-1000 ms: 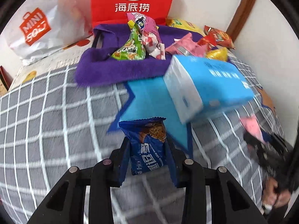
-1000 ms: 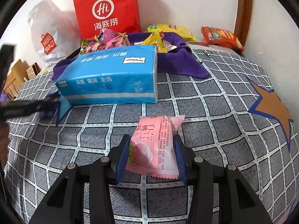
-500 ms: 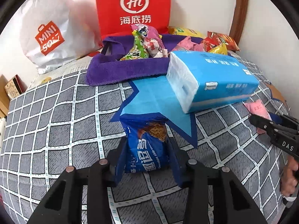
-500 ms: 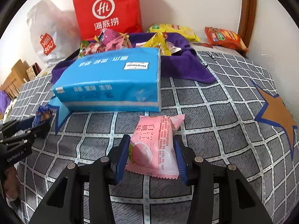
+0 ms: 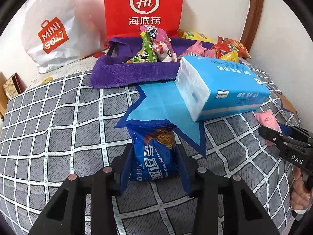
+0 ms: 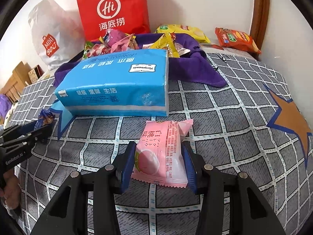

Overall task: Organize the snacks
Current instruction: 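Grasp the blue snack bag with the left gripper while the right holds the pink packet, then carry the pink packet and the blue bag over the purple towel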

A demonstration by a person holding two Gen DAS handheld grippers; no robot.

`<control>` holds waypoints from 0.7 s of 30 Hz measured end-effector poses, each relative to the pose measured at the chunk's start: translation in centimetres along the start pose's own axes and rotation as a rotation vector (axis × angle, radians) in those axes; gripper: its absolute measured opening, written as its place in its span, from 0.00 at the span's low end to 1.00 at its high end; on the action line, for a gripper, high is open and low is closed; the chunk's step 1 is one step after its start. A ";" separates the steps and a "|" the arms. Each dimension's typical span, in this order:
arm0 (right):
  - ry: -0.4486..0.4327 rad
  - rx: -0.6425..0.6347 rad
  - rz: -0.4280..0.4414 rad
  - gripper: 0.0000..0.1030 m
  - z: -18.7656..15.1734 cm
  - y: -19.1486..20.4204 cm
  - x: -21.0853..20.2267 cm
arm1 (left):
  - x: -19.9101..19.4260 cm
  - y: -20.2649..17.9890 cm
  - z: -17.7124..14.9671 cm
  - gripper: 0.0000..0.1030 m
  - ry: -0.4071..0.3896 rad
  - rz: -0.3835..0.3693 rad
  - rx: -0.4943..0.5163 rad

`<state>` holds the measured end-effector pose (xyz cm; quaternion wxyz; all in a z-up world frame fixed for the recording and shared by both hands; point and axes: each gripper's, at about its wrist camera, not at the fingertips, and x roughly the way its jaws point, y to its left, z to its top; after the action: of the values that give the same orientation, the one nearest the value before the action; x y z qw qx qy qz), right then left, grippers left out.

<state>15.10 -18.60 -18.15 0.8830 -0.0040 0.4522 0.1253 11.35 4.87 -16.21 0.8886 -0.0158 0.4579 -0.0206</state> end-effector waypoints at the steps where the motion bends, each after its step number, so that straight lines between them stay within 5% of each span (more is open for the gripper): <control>1: 0.000 0.002 0.004 0.46 0.0 -0.1 0.0 | -0.1 0.1 0.0 0.37 -0.002 0.001 -0.002; 8: 0.022 0.044 0.061 0.44 0.3 -0.9 -1.2 | -0.9 0.8 0.0 0.36 0.002 -0.033 -0.030; 12: -0.036 0.030 0.052 0.44 1.4 -0.7 -4.1 | -3.6 0.7 0.6 0.36 -0.018 -0.089 -0.044; 21: -0.129 0.032 0.037 0.44 6.9 0.1 -9.2 | -9.3 -0.6 5.8 0.36 -0.076 -0.170 -0.042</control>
<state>15.45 -19.65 -6.71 0.9077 0.0266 0.3965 0.1345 10.63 4.85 -5.24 0.8999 -0.0738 0.4212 -0.0856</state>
